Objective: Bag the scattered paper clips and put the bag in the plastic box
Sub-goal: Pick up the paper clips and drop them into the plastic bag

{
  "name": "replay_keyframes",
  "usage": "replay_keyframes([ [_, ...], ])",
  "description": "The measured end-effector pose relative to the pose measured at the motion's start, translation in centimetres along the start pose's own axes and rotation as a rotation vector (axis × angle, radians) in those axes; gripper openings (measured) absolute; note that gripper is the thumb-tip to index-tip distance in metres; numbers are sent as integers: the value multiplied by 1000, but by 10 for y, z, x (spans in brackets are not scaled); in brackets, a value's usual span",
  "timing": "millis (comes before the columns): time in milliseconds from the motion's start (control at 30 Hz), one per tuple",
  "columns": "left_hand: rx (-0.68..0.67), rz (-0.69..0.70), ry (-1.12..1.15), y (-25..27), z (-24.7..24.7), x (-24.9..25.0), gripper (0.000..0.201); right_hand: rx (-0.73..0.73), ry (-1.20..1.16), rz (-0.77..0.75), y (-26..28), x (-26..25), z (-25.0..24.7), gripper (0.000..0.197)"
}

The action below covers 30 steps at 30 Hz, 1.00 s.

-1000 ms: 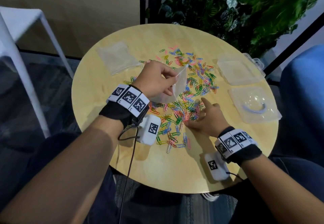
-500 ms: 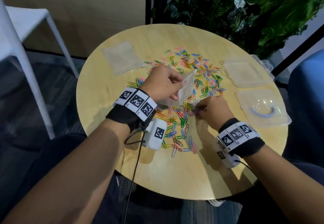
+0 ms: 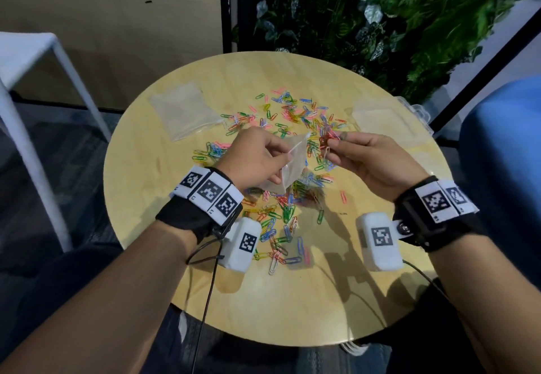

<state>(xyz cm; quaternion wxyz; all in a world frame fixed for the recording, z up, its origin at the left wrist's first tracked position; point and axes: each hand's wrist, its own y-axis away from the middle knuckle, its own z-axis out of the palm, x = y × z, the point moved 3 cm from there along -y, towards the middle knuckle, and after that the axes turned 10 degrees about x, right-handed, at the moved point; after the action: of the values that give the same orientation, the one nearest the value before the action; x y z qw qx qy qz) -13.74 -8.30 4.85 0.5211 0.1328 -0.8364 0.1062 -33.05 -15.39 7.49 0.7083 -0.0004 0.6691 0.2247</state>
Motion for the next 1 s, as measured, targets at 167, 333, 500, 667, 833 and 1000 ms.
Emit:
replay_keyframes([
  [167, 63, -9, -8, 1, 6, 0, 15, 14, -96, -44, -3, 16, 28, 7],
  [333, 148, -7, -7, 5, 6, 0, 11, 42, 29, -10, -11, 32, 40, 26],
  [500, 122, 19, -5, 6, 9, 0, 17, 40, 358, -18, -11, 39, 38, 27],
  [667, 43, -1, 29, 8, 16, 2, 17, 24, 641, -200, -10, 37, 36, 13],
  [833, 25, 19, 40, 12, 16, 6, 16, 110, 1019, -533, -7, 29, 37, 11],
  [1000, 57, 1, 52, 6, 11, 0, 19, 47, 922, -479, -8, 31, 40, 19],
])
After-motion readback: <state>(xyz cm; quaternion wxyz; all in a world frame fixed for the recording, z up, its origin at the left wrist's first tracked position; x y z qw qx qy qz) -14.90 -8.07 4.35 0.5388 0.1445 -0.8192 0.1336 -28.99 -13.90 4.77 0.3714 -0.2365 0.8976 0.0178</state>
